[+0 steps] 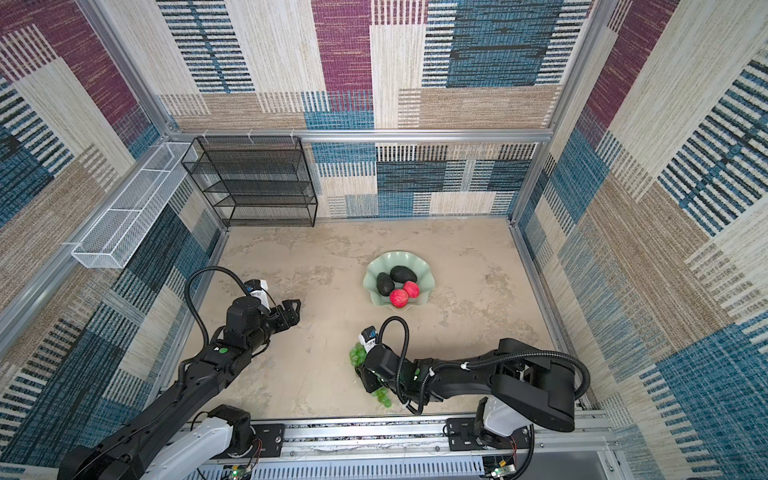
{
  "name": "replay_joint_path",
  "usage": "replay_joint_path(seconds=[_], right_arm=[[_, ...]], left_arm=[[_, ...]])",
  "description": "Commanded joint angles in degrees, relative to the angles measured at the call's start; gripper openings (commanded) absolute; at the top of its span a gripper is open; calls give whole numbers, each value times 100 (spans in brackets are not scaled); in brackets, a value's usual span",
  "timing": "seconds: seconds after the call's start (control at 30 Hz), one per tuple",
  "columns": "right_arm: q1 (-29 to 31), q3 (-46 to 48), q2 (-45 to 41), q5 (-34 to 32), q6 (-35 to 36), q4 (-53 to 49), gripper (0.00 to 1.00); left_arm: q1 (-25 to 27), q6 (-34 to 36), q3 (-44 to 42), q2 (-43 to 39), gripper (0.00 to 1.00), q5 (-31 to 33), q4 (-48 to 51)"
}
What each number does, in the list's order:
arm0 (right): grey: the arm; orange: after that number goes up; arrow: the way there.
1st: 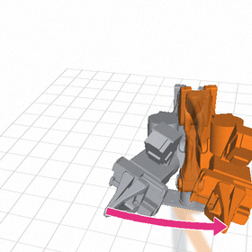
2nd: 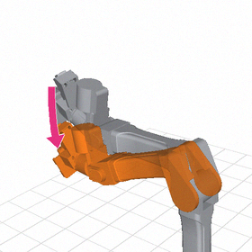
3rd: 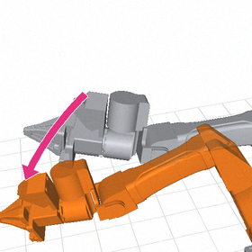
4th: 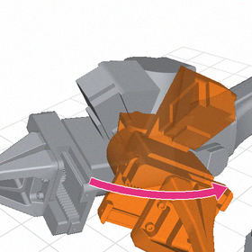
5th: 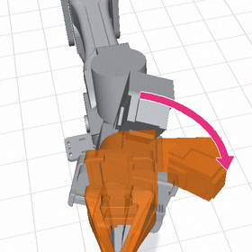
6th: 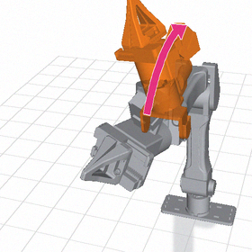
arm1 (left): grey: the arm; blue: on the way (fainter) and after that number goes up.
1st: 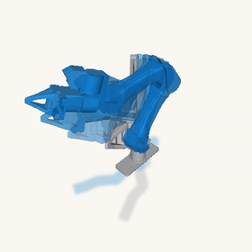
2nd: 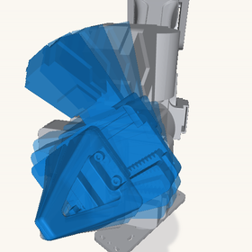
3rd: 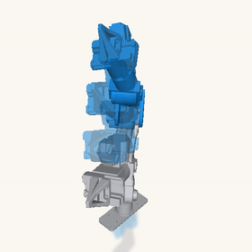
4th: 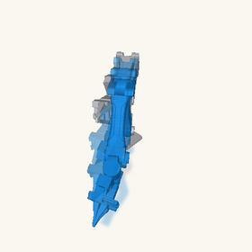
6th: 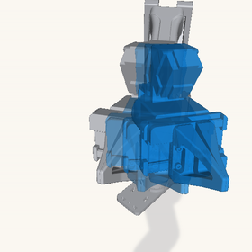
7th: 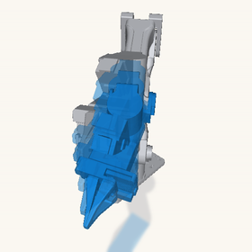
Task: Place and organize the fake fruits in the fruit bowl
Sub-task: 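Grasp the green grapes with the right gripper while the left arm retracts, then lift the grapes and lay them on top of the fruit in the bowl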
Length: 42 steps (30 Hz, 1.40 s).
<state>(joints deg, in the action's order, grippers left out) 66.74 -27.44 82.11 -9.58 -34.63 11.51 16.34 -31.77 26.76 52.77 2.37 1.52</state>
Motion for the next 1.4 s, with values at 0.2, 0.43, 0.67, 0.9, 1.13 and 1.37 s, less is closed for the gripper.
replay_joint_path(seconds=[0.2, 0.43, 0.67, 0.9, 1.13, 1.37], right_arm=[[-715, -19, -1370, -313, 145, -192, 41], [-2262, -627, -2177, -66, 1195, -543, 43], [-3225, -1386, -1155, 279, 1805, 16, 44], [-3973, -2150, 241, 642, 2283, 421, 44], [-4323, -2646, 1291, 980, 2400, 526, 47], [-4362, -2799, 1725, 1003, 2349, 557, 78]], left_arm=[[-74, -82, 31, -33, 86, -97, -83], [-106, -76, 39, -74, 86, -103, -37], [-146, 8, 105, -140, 86, -83, 115], [-197, 110, 163, -351, 86, -29, 356], [-254, 271, 219, -434, 86, 100, 518], [-324, 440, 329, -538, 86, 497, 676]])
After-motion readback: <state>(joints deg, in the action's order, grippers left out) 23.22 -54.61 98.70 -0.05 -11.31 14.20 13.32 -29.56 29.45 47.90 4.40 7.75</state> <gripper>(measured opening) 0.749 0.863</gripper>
